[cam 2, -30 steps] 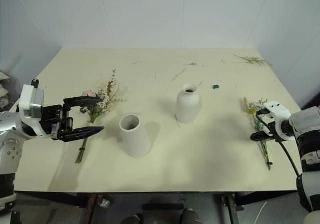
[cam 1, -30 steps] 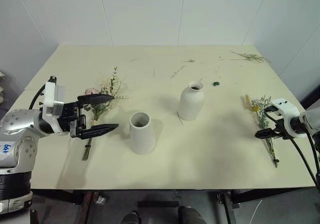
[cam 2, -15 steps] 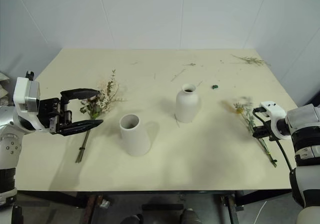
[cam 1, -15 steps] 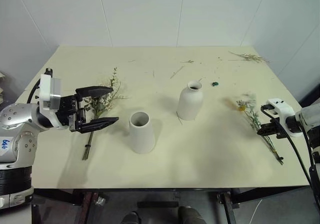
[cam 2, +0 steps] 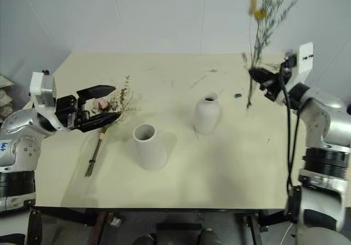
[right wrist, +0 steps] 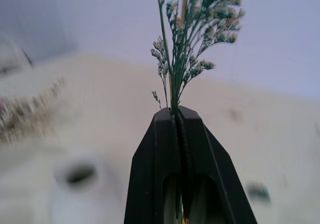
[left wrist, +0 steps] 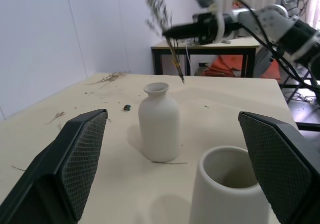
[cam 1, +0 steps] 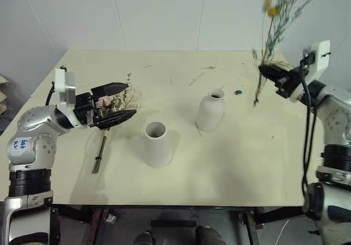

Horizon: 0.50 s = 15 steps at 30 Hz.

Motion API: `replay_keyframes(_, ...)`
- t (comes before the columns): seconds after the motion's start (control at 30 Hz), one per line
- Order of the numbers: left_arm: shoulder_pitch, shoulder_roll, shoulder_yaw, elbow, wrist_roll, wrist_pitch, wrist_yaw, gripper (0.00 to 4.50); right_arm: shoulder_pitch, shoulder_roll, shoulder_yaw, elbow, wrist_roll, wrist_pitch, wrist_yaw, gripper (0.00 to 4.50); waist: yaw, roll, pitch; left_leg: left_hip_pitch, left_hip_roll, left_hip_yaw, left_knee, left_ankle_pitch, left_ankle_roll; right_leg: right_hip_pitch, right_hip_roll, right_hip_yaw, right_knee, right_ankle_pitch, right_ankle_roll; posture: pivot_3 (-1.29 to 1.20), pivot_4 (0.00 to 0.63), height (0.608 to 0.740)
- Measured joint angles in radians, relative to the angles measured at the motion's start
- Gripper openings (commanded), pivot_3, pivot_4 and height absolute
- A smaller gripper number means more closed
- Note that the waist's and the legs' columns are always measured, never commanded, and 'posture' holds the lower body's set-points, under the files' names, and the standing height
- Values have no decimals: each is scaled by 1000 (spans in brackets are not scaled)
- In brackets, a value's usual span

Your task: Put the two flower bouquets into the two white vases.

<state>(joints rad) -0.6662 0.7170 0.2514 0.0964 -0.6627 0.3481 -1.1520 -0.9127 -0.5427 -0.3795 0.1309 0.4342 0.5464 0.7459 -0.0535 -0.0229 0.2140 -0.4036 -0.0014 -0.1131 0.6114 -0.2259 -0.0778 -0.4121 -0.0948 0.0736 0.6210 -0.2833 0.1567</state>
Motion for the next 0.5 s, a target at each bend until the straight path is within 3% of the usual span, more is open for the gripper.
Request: replay_keyframes(0.5,-26,-36,-26,35,15,-3,19,4500,-35,195,82,8,66,-146,-88,28,-5,0,0,0,0,0,-1,0,0,-1,0,0,1,0,0,0,150,740)
